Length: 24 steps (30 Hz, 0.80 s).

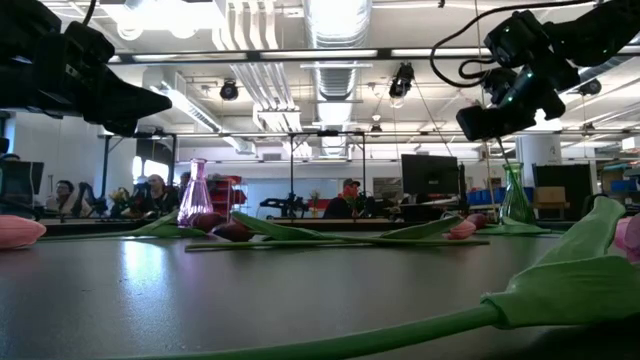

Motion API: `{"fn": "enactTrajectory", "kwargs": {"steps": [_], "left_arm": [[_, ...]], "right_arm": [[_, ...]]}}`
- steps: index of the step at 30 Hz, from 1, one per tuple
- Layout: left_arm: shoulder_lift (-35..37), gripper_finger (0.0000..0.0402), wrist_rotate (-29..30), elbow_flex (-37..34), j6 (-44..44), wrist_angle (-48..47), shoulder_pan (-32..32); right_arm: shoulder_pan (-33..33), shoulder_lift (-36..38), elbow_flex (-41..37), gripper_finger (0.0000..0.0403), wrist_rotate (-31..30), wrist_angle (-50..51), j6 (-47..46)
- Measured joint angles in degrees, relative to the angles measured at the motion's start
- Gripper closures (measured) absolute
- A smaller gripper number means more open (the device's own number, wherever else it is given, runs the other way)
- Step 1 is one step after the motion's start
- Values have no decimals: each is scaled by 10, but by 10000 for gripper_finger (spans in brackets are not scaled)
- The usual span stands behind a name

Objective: Sort flowers into vase by color
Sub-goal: Put the pink flower into the green vase, then put the red flower into the violet vase

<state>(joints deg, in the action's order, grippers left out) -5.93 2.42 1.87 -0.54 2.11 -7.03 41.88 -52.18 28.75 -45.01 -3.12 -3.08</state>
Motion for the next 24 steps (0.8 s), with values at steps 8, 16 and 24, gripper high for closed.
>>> {"fn": "enactTrajectory", "kwargs": {"steps": [8,16,24], "left_arm": [[0,402,0,0,0,0,0],[0,402,0,0,0,0,0],[0,402,0,0,0,0,0]], "right_arm": [[-16,19,36,221,0,107,-23],[-41,53,84,213,0,288,-76],[-80,102,131,225,0,416,-91]]}}
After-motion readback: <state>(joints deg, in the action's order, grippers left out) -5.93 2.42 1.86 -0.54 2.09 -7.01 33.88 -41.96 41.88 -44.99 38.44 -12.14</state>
